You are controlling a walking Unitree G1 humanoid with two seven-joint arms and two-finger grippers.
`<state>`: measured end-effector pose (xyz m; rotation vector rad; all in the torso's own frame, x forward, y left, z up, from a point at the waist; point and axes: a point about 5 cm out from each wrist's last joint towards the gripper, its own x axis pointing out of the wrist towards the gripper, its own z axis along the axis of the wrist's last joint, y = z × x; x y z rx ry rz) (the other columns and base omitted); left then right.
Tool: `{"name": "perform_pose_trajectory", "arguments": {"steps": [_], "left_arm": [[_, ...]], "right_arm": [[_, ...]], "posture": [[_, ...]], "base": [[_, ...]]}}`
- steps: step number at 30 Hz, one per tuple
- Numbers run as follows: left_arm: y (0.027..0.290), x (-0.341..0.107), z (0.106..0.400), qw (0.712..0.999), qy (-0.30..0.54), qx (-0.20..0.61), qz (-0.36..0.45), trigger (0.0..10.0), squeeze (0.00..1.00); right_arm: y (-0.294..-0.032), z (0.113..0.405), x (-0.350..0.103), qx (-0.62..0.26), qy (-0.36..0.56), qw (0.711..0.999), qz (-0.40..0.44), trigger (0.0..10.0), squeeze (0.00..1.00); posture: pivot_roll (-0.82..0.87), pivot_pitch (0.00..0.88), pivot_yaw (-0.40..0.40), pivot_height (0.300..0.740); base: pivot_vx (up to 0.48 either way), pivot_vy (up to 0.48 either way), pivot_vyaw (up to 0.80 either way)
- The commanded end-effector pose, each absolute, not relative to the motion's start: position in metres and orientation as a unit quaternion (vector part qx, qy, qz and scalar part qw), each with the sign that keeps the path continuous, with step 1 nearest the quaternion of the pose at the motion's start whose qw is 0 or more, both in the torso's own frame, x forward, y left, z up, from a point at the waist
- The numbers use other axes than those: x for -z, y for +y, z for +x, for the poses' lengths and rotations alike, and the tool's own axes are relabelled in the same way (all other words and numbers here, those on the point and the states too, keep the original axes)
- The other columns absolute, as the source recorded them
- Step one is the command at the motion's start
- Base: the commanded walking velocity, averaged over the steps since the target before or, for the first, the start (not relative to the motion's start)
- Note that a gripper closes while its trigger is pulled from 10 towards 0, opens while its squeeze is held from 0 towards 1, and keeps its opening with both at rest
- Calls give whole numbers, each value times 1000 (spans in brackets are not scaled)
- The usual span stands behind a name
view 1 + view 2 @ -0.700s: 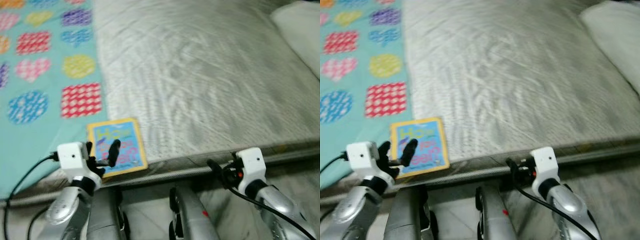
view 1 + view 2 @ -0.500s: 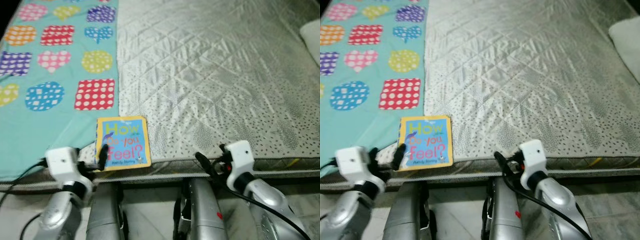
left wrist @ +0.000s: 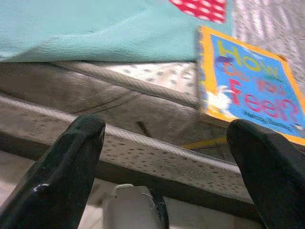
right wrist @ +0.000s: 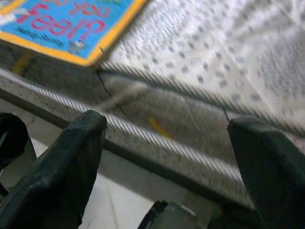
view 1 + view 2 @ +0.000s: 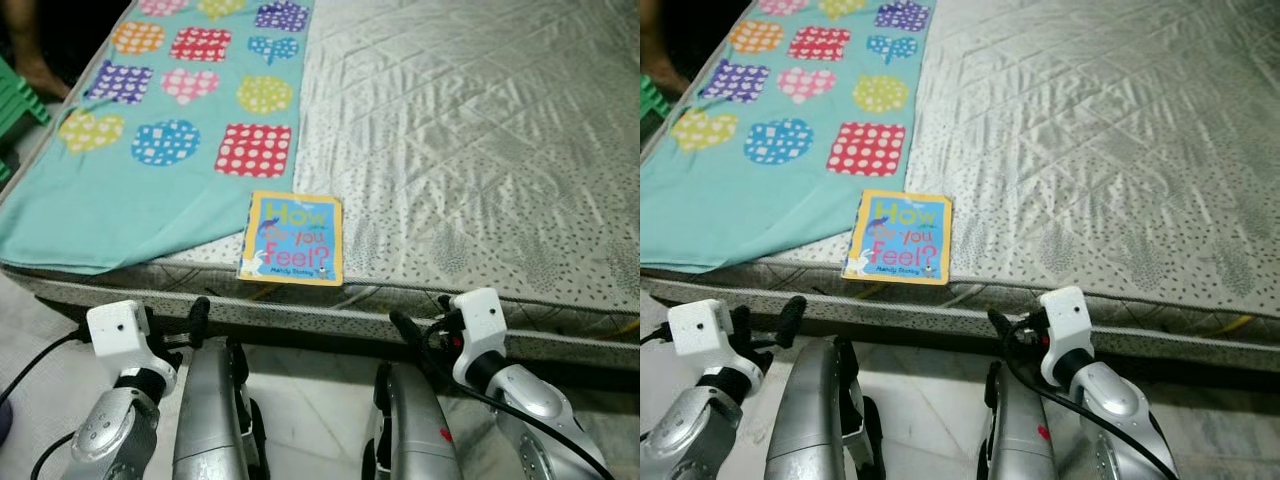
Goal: Clean up the room
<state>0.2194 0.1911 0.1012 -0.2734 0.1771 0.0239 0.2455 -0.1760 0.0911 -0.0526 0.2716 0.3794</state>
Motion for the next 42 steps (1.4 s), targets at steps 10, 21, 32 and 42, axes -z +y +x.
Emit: {"name": "perform_pose_trajectory", "arguments": {"steps": [10, 21, 32, 42], "left_arm": [[191, -100, 219, 985, 94, -15, -142, 10000, 0], [191, -101, 219, 986, 85, -11, -143, 10000, 0], [192, -105, 217, 984, 66, -2, -168, 10000, 0], [192, -105, 218, 984, 63, 4, -167, 10000, 0]], "right_arm": [[-181, 244, -88, -180, 143, 973, -21, 10000, 0], [-182, 244, -87, -177, 146, 973, -19, 10000, 0], [-181, 244, -86, -177, 148, 973, -19, 10000, 0], [-181, 244, -85, -177, 149, 973, -17, 10000, 0]], "posture": [[-53, 284, -49, 547], [-54, 285, -50, 547], [-55, 278, -47, 547], [-53, 275, -48, 547]], "base": [[0, 171, 0], [0, 416, 0], [103, 0, 0], [341, 0, 0]]}}
